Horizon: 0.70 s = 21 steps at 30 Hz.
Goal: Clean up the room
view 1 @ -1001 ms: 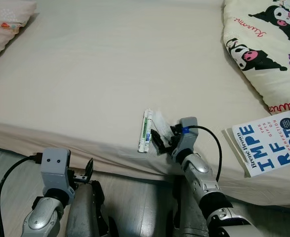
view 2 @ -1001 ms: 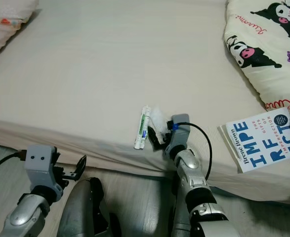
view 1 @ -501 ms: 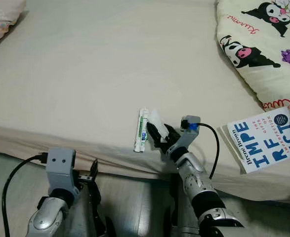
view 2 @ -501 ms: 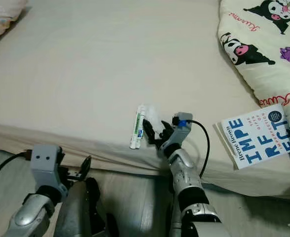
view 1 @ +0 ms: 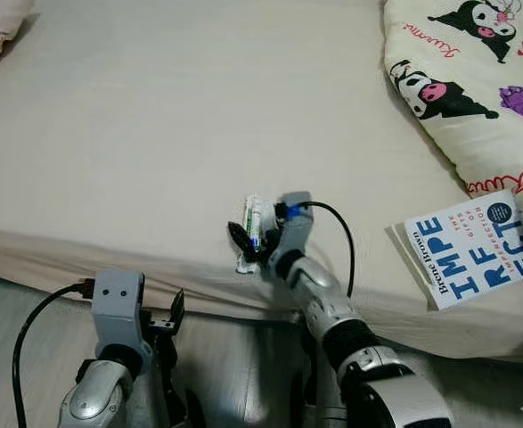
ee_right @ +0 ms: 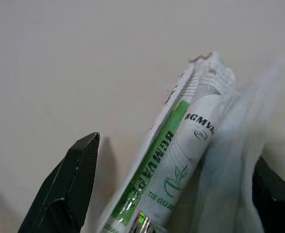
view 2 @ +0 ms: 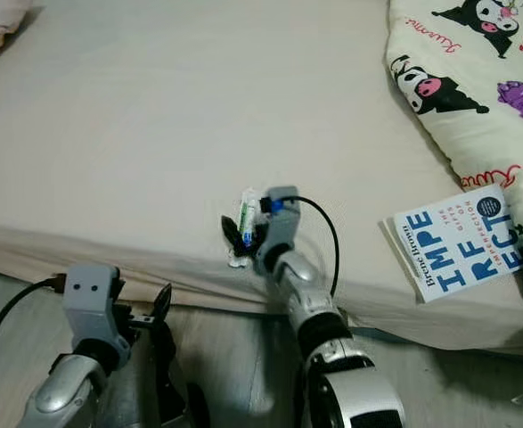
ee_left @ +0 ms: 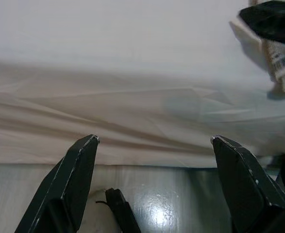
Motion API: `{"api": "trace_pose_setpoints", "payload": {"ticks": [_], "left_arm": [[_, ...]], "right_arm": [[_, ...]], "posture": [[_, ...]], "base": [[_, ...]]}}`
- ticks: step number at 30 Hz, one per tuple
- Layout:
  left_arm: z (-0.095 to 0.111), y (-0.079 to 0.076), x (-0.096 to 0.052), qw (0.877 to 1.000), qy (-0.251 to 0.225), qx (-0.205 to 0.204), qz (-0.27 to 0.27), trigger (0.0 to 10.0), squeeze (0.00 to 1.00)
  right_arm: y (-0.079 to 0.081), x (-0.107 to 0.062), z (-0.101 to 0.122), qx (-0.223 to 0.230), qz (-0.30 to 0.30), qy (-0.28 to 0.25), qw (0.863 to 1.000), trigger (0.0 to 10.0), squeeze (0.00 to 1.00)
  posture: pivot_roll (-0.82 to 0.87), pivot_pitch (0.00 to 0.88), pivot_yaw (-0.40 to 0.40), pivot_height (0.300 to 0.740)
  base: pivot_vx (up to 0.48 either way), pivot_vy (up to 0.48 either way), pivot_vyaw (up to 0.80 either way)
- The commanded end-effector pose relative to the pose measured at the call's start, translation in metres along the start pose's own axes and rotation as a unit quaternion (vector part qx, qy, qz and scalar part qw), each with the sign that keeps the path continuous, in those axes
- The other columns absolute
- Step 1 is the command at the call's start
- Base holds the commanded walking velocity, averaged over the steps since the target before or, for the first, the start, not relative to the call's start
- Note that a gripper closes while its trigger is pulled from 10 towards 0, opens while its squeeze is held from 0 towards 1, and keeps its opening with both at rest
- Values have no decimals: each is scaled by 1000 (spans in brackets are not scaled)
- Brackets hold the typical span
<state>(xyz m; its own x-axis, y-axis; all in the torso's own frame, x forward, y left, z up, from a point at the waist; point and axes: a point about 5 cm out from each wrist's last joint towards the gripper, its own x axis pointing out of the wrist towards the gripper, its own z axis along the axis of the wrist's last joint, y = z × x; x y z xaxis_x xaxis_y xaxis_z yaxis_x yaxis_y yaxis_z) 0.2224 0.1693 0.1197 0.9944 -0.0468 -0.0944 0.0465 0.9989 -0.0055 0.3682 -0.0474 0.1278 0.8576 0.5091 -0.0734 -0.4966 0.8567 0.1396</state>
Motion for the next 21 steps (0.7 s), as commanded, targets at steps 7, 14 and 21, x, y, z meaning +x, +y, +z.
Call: {"api": "trace_pose_setpoints", "payload": {"ticks": [7,14,21], "left_arm": [[-5,-2,-4,1000,13,-9,8,10000,0],[-1,-2,6,1000,2,-14,18,10000,0],[9,4,28,998,-20,-30,50,10000,0]], "right_arm": [[8,2,-19,-60,-19,69,996,0,0],[7,2,-14,1,-3,35,999,0,0],[-1,-2,6,88,35,-36,995,0,0]], "posture": [[41,414,-68,503],[26,376,-78,503],[1,291,-89,508]], "base": [[0,0,0],[0,0,0],[0,0,0]]}}
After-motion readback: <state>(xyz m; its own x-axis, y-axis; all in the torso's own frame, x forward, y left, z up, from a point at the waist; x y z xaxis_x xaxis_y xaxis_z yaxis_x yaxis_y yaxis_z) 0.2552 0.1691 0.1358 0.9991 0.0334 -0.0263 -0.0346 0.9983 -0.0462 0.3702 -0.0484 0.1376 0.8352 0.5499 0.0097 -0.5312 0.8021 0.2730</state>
